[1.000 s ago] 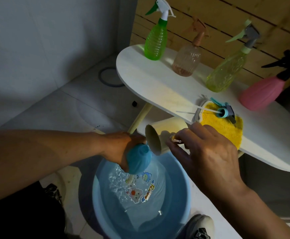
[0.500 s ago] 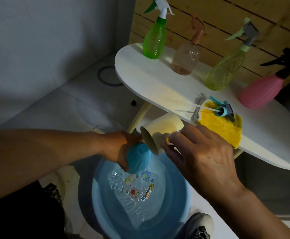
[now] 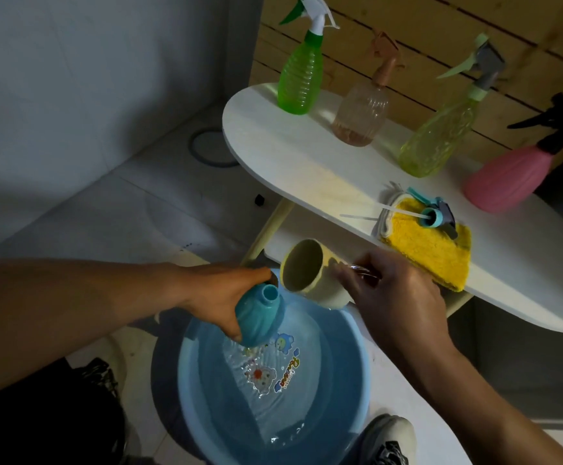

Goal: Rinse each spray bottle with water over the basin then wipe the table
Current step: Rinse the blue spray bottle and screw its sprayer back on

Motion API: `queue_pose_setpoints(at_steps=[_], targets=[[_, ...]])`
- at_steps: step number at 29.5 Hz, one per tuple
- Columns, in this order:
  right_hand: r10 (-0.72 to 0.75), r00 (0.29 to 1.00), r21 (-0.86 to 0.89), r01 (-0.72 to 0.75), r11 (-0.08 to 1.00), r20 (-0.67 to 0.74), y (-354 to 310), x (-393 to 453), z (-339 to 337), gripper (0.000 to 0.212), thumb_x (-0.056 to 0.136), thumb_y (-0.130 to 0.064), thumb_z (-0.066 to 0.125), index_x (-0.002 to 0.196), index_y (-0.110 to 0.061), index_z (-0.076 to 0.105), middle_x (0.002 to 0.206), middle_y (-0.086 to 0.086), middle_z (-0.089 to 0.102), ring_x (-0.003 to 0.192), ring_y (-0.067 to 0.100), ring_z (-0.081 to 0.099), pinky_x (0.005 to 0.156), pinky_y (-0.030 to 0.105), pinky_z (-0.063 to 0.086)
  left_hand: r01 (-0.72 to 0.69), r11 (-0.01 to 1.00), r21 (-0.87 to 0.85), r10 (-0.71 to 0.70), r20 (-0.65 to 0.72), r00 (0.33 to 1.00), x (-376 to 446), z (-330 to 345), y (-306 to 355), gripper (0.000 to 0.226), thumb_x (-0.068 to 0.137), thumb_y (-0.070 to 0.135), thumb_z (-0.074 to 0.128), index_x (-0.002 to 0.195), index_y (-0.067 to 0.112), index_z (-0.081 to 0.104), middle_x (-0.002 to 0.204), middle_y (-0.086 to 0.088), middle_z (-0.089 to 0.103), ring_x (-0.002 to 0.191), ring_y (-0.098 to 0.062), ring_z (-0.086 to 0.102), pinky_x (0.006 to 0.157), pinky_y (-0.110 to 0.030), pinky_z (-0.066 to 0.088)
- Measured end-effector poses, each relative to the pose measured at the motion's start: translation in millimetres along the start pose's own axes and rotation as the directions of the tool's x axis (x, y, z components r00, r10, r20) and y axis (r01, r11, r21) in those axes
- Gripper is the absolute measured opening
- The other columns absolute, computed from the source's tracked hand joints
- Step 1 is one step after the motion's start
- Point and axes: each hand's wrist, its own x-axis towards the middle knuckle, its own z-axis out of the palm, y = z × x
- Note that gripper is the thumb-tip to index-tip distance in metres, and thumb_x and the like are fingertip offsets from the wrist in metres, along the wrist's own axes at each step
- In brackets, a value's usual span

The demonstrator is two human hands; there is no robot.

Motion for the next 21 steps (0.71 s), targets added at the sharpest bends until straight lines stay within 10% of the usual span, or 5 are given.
queue_pose_setpoints(at_steps=[9, 21], targets=[[0.252, 0.870, -0.039, -0.260, 0.965, 0.423, 43.1, 22.3, 69.8, 0.029, 0.097, -0.046, 0.058, 0.086, -0.022, 0.068, 0.081, -0.002, 0.067, 0.079, 0.020, 0.063, 0.071, 0.034, 0.049, 0.041, 0.999, -0.036, -0.041, -0.006, 0.999, -12.8, 2.1, -10.6, 0.087, 0.068, 0.035, 0.089, 0.133, 0.051, 0.032, 0.110, 0.025, 0.049, 0.093, -0.003, 0.054, 0.066, -0.014, 0.040], [0.203, 0.795, -0.296, -0.031, 0.955, 0.571, 87.5, -1.5, 182.4, 0.035, 0.103, -0.049, 0.048, 0.101, -0.021, 0.069, 0.102, 0.002, 0.072, 0.095, 0.023, 0.069, 0.082, 0.033, 0.055, 0.069, 0.987, -0.144, -0.078, -0.057, 0.995, -3.0, 6.2, -20.7, 0.086, 0.071, 0.030, 0.089, 0.137, 0.048, 0.038, 0.106, 0.032, 0.049, 0.094, 0.020, 0.051, 0.059, -0.004, 0.042]])
